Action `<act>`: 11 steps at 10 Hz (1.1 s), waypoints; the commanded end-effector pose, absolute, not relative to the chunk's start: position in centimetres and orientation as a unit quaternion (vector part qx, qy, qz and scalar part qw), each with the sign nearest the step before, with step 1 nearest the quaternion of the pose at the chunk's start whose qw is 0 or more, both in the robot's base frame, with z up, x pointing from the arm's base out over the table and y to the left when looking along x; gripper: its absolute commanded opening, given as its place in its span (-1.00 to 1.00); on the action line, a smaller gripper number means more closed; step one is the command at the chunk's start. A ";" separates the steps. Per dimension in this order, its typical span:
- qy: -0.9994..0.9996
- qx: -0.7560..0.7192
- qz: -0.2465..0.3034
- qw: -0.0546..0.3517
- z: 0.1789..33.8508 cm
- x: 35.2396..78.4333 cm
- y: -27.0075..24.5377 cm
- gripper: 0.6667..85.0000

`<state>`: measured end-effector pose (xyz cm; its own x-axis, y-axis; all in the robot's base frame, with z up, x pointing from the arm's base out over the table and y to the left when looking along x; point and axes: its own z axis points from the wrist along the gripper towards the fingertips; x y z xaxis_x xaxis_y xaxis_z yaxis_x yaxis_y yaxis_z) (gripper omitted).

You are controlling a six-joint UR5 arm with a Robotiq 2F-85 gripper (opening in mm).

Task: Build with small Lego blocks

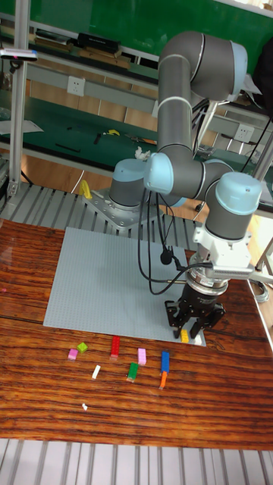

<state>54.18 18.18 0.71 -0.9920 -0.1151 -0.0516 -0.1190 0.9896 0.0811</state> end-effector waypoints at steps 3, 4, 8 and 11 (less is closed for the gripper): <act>0.997 -0.055 0.046 0.016 1.3 53.7 18.4 -0.07; 0.997 -0.054 0.045 0.015 1.5 53.7 18.6 -0.08; 0.999 -0.037 0.034 0.012 2.1 53.8 18.8 -0.52; 0.999 -0.024 0.018 0.025 1.7 54.7 18.0 -0.95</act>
